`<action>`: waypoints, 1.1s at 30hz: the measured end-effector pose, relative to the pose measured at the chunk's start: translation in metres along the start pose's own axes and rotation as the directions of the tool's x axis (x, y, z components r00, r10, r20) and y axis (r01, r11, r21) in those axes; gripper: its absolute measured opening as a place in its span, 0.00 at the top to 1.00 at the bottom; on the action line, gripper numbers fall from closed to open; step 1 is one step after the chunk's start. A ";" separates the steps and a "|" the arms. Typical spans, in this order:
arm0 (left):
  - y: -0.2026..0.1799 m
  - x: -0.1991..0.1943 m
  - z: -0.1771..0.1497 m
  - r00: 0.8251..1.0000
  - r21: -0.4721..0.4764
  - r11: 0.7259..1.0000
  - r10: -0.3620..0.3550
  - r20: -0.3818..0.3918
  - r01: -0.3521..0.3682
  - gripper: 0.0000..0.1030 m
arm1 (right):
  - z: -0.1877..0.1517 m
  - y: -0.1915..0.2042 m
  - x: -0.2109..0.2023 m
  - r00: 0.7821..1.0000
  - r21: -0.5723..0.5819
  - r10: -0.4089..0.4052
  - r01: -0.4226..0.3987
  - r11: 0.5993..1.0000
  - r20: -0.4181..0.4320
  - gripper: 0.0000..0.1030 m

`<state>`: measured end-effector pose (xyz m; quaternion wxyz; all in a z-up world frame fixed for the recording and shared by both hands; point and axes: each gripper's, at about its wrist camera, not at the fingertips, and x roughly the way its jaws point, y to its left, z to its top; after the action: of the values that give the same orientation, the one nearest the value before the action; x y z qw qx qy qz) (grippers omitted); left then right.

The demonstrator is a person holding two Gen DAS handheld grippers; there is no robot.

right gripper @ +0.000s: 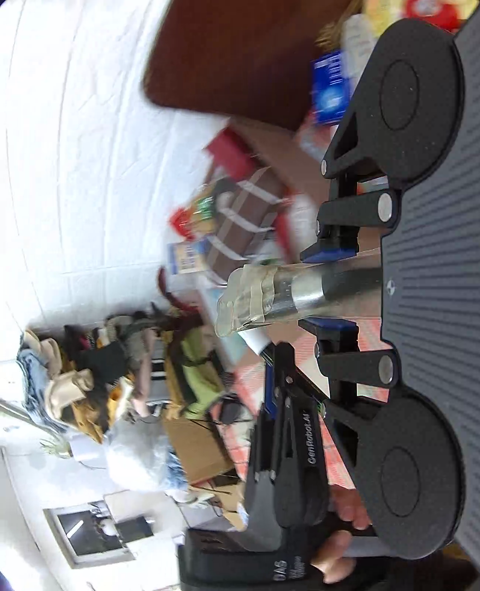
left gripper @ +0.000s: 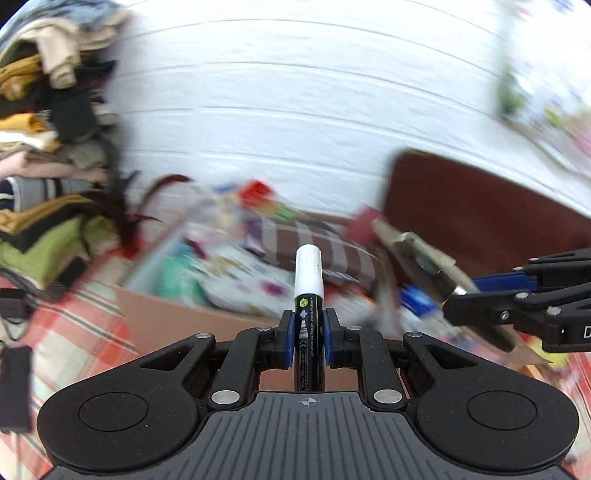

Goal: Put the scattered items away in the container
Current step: 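Carry the marker with the left tool while the right tool carries the tube to the box, then open both tools to drop the marker and tube into the box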

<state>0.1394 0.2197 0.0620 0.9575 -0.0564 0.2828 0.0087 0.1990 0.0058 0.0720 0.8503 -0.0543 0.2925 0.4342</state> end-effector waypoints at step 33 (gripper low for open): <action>0.092 0.099 0.038 0.983 -0.117 0.978 0.164 -0.087 -0.173 0.45 | 0.076 -0.017 0.160 0.999 -0.025 -0.031 0.030 0.999 -0.037 0.46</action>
<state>0.2380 0.3139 0.0305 0.9364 -0.0920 0.3219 0.1053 0.3184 0.1351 0.0443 0.8504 -0.0774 0.3022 0.4236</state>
